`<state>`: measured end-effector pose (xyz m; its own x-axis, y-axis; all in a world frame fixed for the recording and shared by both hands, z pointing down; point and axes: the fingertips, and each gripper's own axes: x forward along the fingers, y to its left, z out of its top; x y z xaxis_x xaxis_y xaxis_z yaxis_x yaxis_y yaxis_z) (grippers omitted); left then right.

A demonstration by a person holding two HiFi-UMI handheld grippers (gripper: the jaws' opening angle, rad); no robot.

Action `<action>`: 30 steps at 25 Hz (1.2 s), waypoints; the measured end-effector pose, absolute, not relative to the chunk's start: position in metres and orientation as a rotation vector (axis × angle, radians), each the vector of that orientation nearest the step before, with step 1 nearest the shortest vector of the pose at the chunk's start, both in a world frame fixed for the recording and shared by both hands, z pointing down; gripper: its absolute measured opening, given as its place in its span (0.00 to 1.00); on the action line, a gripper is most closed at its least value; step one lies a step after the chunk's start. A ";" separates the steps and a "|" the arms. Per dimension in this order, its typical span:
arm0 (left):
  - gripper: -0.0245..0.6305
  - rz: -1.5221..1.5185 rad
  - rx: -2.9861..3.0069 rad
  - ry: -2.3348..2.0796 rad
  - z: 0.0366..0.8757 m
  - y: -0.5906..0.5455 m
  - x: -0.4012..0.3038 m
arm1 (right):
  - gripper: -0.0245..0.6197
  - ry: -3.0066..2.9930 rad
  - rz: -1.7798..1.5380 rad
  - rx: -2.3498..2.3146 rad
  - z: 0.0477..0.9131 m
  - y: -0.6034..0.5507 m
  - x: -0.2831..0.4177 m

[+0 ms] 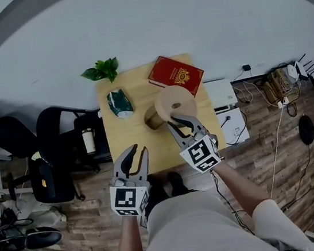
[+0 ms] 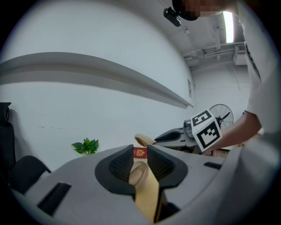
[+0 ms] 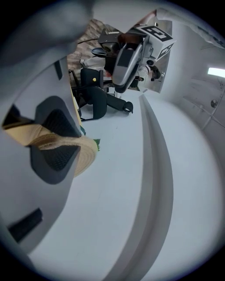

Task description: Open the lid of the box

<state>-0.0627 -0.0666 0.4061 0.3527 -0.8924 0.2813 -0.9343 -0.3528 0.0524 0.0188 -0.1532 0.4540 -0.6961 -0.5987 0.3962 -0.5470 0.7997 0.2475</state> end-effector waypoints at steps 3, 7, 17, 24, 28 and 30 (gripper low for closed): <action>0.18 0.291 2.421 -1.645 0.404 -0.065 -0.057 | 0.13 -2.539 -0.130 0.886 0.444 -0.149 0.028; 0.18 0.276 2.436 -1.637 0.401 -0.066 -0.050 | 0.13 -2.561 -0.117 0.916 0.432 -0.143 0.038; 0.16 0.248 2.474 -1.622 0.392 -0.063 -0.030 | 0.14 -2.589 -0.081 0.973 0.414 -0.127 0.065; 0.15 0.245 2.494 -1.597 0.388 -0.063 -0.020 | 0.14 -2.622 -0.034 1.012 0.402 -0.120 0.080; 0.13 0.231 2.496 -1.601 0.385 -0.062 -0.017 | 0.14 -2.618 0.003 1.039 0.402 -0.116 0.091; 0.13 0.224 2.496 -1.599 0.383 -0.061 -0.015 | 0.14 -2.631 0.010 1.056 0.398 -0.113 0.095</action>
<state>-0.0145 -0.0611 0.3833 0.4140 -0.8842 0.2165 -0.9096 -0.4110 0.0607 0.0948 -0.1134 0.3977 -0.6824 -0.6743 0.2822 -0.6764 0.7289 0.1058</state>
